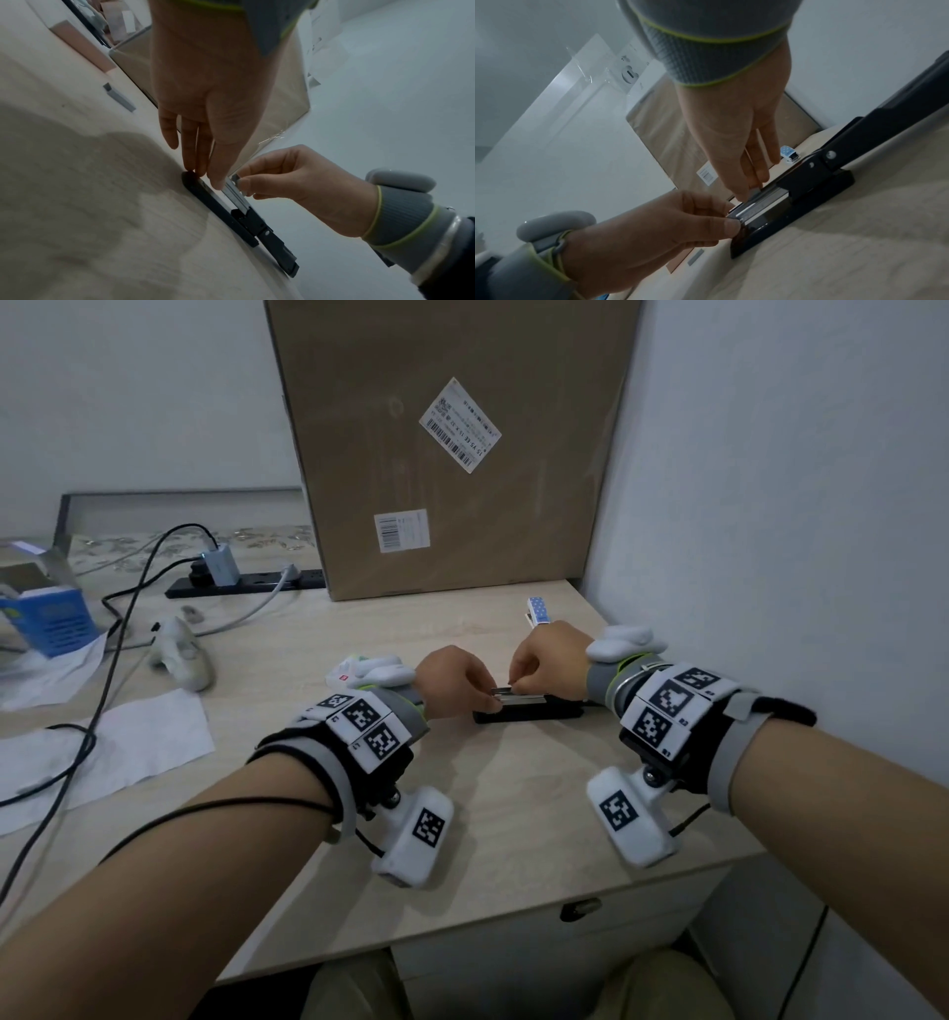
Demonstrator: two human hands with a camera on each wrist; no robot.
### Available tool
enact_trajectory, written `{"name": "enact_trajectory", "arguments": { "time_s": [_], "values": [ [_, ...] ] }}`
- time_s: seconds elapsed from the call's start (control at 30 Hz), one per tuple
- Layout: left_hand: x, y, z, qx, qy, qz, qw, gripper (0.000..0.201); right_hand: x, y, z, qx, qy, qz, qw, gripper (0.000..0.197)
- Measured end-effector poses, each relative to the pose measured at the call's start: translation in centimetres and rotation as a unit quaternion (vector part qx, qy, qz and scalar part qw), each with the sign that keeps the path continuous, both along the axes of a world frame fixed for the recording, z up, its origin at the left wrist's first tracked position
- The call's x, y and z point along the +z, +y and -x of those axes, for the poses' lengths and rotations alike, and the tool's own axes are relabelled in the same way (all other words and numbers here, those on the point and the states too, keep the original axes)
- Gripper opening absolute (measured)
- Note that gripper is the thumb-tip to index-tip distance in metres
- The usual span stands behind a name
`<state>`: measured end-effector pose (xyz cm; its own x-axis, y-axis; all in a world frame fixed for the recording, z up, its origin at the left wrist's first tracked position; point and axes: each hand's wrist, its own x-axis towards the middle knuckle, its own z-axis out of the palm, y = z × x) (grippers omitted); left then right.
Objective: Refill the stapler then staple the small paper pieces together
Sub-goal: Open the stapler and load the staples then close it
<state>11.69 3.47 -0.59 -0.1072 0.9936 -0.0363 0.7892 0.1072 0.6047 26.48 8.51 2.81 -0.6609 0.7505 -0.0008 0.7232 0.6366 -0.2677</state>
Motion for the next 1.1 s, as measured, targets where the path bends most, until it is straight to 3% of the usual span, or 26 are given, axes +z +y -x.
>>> {"name": "enact_trajectory", "arguments": {
  "time_s": [0.6,1.1],
  "values": [
    [-0.4,0.3,0.2,0.003,0.005,-0.011,1.0,0.022,-0.2,0.5,0.5,0.033,-0.017,-0.003,0.999,0.018],
    [-0.6,0.2,0.2,0.024,-0.009,-0.01,1.0,0.02,-0.7,1.4,0.2,0.015,0.019,0.012,1.0,0.022]
  ]
}}
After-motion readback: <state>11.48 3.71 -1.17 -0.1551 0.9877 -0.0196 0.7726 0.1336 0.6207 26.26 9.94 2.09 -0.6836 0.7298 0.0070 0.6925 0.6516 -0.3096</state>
